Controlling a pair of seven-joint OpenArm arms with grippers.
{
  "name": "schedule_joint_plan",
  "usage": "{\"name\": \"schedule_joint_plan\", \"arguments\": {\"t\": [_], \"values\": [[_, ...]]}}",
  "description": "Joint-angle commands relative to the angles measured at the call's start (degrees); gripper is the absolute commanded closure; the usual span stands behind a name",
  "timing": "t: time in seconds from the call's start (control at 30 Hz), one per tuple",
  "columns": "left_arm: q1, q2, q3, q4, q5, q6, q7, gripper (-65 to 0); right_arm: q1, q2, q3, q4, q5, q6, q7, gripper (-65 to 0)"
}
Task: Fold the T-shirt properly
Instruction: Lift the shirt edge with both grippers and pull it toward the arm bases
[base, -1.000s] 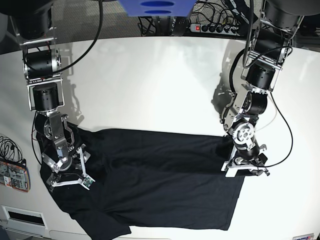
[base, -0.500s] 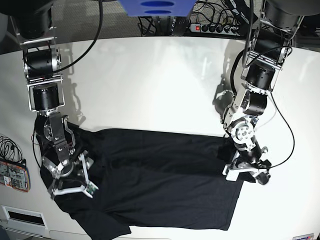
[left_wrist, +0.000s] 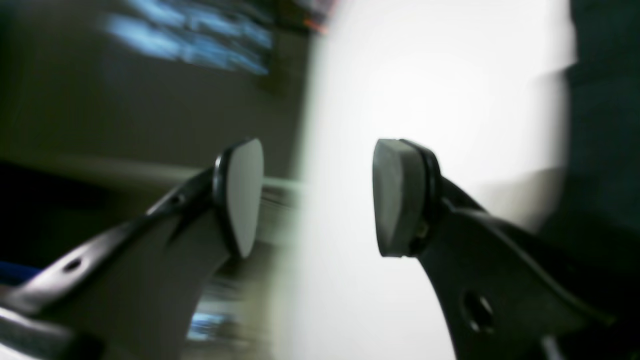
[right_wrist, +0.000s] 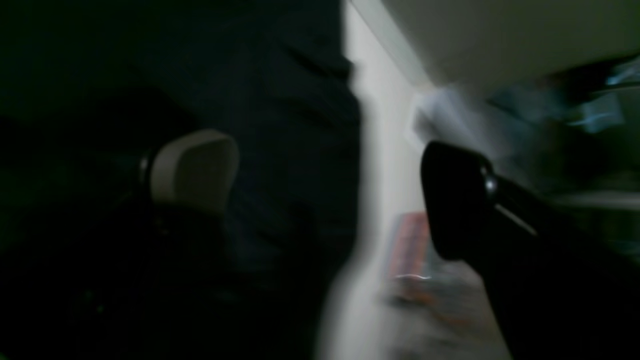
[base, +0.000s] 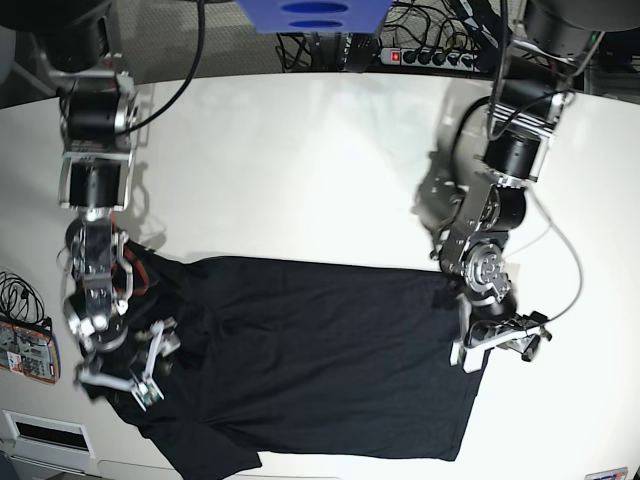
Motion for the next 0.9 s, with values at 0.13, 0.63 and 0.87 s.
{"name": "schedule_joint_plan", "arguments": {"t": [0.13, 0.63, 0.87], "values": [[-2.05, 3.18, -9.42, 6.71, -30.94, 0.88, -1.08, -33.5, 0.64, 1.02, 10.7, 0.49, 20.67, -0.64, -5.08, -56.8], [3.92, -0.77, -9.95, -1.02, -49.84, -8.44, -13.03, -33.5, -3.84, 0.93, 11.05, -12.26, 24.89, -0.64, 0.9, -56.8], [9.11, -3.59, -9.95, -1.11, -49.93, -8.44, -13.3, -33.5, -10.08, 0.93, 11.05, -17.97, 24.8, -0.64, 5.74, -56.8]]}}
